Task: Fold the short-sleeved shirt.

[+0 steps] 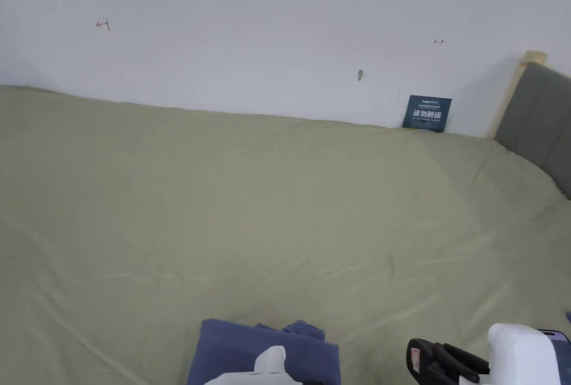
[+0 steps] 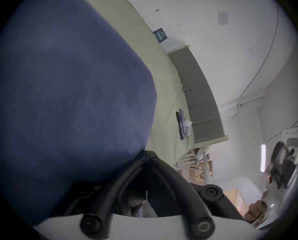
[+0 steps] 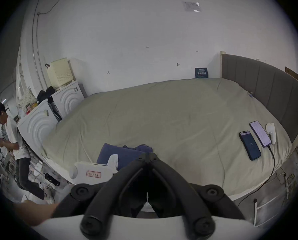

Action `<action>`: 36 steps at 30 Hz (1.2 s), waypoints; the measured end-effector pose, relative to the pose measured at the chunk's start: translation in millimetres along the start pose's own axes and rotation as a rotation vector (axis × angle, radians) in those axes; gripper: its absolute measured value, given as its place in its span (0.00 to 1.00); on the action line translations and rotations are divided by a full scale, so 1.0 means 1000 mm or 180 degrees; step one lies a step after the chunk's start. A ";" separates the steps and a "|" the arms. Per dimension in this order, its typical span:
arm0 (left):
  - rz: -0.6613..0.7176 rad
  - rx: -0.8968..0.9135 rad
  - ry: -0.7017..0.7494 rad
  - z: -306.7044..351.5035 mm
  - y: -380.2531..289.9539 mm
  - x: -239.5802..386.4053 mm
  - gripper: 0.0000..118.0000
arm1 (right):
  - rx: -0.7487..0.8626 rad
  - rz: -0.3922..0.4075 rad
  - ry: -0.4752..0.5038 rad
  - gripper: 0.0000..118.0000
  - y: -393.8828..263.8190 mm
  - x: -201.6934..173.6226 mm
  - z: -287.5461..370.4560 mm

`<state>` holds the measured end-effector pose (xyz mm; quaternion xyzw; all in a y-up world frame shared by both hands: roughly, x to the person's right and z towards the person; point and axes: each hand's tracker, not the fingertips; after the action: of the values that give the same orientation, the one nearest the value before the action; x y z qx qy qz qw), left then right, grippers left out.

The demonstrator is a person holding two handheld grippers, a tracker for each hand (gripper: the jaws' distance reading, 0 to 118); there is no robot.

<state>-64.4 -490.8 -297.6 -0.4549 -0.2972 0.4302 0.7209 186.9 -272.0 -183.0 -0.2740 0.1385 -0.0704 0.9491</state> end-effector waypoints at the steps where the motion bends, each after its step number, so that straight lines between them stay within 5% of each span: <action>1: 0.0019 0.0027 -0.0055 0.010 0.005 0.005 0.00 | 0.0012 0.0015 0.0003 0.00 0.001 0.000 0.000; 6: -0.0543 0.0600 -0.0345 0.126 0.053 0.038 0.00 | -0.0147 0.0110 0.0353 0.00 0.009 0.001 -0.030; 10: -0.0762 0.0962 0.0175 0.217 0.073 0.027 0.00 | -0.0744 -0.0109 0.1531 0.00 0.000 0.008 -0.102; 14: -0.0460 0.1293 0.0359 0.266 0.067 -0.004 0.00 | -0.1412 -0.0690 0.2449 0.00 -0.036 0.012 -0.194; 20: 0.0009 0.1045 0.0072 0.261 0.048 -0.032 0.00 | -0.1863 -0.1830 0.2730 0.00 -0.090 0.040 -0.265; 22: 0.0083 0.0844 -0.0135 0.250 0.050 -0.042 0.00 | -0.2127 -0.1763 0.2267 0.00 -0.105 0.048 -0.276; 23: 0.0112 0.0734 -0.0237 0.245 0.055 -0.049 0.00 | -0.2164 -0.1742 0.2277 0.00 -0.111 0.053 -0.279; 24: 0.0125 0.0635 -0.0322 0.237 0.056 -0.054 0.08 | -0.1934 -0.1849 0.2638 0.00 -0.106 0.054 -0.276; 25: 0.0137 0.0537 -0.0379 0.230 0.059 -0.058 0.27 | -0.1967 -0.1745 0.2559 0.00 -0.103 0.052 -0.274; 26: 0.0111 0.0491 -0.0365 0.221 0.061 -0.060 0.55 | -0.1984 -0.1546 0.2537 0.00 -0.102 0.050 -0.275; 27: 0.0074 0.0480 -0.0316 0.218 0.072 -0.081 0.93 | -0.1988 -0.1624 0.2576 0.00 -0.103 0.051 -0.276; 28: 0.0061 0.0369 -0.0269 0.207 0.077 -0.085 1.00 | -0.1999 -0.1672 0.2583 0.00 -0.103 0.052 -0.275; 33: 0.0164 -0.0170 -0.0065 0.169 0.078 -0.104 1.00 | -0.1981 -0.1648 0.2606 0.00 -0.104 0.053 -0.276; 36: 0.0043 -0.0145 -0.0477 0.134 0.082 -0.092 1.00 | -0.1944 -0.1643 0.2636 0.00 -0.105 0.054 -0.274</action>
<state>-245.1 -501.7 -321.2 -0.4397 -0.3570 0.4610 0.6832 149.2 -508.2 -360.7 -0.5101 0.4412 -0.3581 0.6457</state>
